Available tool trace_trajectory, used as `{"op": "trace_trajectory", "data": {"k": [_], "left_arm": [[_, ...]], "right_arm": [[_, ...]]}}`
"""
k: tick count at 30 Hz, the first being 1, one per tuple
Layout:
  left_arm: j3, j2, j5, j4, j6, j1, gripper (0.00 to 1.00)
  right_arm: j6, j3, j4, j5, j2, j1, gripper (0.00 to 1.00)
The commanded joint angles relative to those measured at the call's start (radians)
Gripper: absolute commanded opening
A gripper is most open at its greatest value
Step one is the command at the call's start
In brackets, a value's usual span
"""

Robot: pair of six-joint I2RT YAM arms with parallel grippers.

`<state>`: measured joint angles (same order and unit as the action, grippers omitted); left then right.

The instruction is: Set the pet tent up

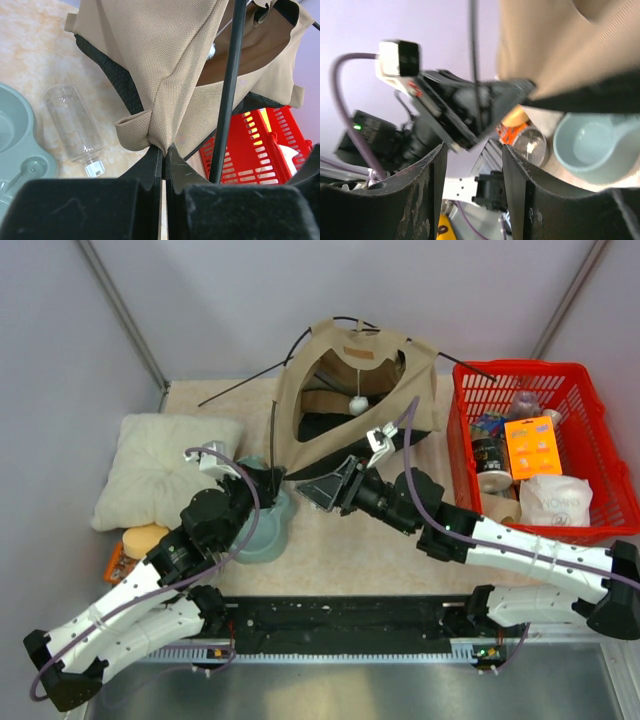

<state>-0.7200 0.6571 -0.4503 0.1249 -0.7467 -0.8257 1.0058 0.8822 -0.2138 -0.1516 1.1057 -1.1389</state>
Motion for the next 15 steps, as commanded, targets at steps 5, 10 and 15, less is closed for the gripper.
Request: {"op": "trace_trajectory", "data": {"k": [5,10,15], "left_arm": [[0.01,-0.005,0.059,-0.042,0.096,0.005,0.0],[0.016,-0.016,0.073,-0.018,0.124,0.005,0.0],[0.024,-0.033,0.07,-0.005,0.121,0.005,0.0]], "right_arm": [[-0.325,0.262,0.04,0.047,0.144,-0.004,0.5],[-0.355,0.392,0.134,0.058,0.253,0.016,0.48],[-0.355,0.442,0.149,0.067,0.305,0.021,0.45]]}}
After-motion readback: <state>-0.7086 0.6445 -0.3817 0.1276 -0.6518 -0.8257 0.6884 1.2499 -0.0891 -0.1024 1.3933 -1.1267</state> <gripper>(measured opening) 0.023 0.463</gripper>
